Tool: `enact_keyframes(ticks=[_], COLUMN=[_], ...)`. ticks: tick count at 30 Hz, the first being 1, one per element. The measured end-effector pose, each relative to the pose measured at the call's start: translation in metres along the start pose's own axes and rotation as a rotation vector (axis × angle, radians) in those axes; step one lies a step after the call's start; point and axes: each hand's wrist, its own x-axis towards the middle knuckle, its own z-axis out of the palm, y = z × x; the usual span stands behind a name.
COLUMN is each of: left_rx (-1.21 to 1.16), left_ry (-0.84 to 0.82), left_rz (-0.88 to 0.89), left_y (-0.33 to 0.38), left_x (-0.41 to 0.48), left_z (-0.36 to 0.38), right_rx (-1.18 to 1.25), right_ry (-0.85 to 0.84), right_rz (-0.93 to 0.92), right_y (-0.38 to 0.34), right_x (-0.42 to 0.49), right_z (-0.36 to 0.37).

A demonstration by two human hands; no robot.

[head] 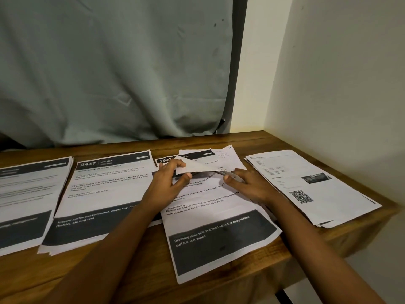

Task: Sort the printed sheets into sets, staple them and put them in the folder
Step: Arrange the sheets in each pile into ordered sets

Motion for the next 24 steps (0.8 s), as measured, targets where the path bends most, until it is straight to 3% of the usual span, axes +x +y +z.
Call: enact_keyframes(ticks=[7, 14, 24], left_rx=[0.004, 0.001, 0.005], left_ry=[-0.009, -0.01, 0.008], left_rz=[-0.018, -0.018, -0.02], left_y=[0.0009, 0.0015, 0.0028], left_x=[0.0009, 0.0002, -0.0006], left_z=[-0.0007, -0.0021, -0.0028], right_rx=[0.07, 0.319, 0.282], right_ry=[0.032, 0.105, 0.06], right_rz=[-0.039, -0.054, 0.001], right_y=[0.0017, -0.0028, -0.002], right_x=[0.0031, 0.0037, 0.0024], right_z=[-0.001, 0.0005, 0.0005])
